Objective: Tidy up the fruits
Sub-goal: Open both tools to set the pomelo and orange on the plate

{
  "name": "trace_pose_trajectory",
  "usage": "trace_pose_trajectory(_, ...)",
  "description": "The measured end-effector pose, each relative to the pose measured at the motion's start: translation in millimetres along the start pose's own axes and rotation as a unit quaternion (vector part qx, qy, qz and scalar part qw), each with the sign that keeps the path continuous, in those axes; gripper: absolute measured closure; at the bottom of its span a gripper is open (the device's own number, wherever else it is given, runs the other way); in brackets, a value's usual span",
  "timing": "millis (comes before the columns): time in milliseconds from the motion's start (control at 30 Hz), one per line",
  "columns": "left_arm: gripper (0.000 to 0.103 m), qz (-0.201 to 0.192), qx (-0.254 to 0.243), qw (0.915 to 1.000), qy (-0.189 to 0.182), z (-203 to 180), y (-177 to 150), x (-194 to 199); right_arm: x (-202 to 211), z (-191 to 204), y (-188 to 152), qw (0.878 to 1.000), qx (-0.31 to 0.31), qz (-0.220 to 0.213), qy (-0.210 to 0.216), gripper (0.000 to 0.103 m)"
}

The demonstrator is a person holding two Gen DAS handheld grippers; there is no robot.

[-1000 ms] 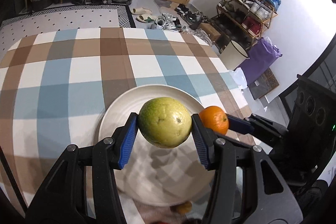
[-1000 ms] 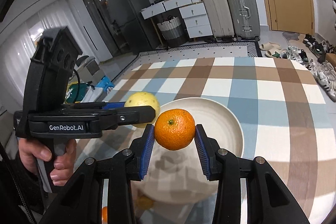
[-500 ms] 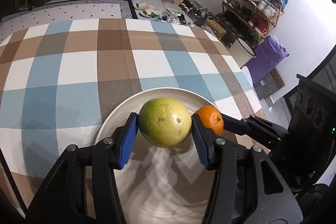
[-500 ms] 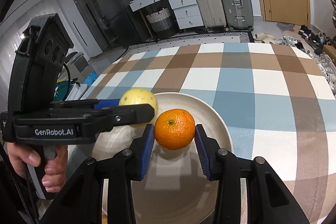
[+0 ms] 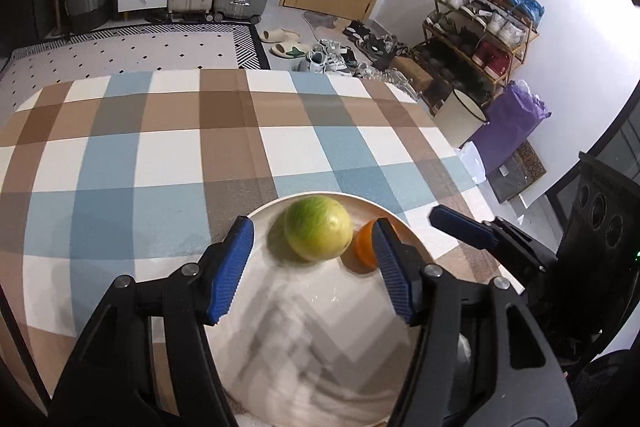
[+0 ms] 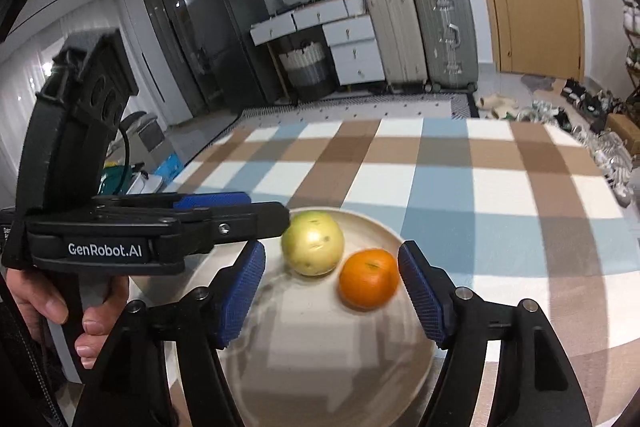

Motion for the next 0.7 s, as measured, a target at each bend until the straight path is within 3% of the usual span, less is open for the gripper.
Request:
trace_pose_trajectory(333,0.045,-0.024,0.017,0.9994,0.016,12,-14,55,41,4,-6,1.0,-0.019,-0.016,-0.009,0.029)
trace_pose_trajectory(700,0.045,-0.046,0.016,0.9985,0.025,2,-56,118,93,31,-18,0.999,-0.016,-0.042,-0.009,0.024)
Point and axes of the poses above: each gripper's, at about its wrist camera, not at the fingertips, and x roughly against the way its jaws point, z to its left, y to its top, the point moved 1 cm from there along -x, roughly the way its jaws point, and after that the axes turned 4 degrees about -z, right-handed, at the moved point
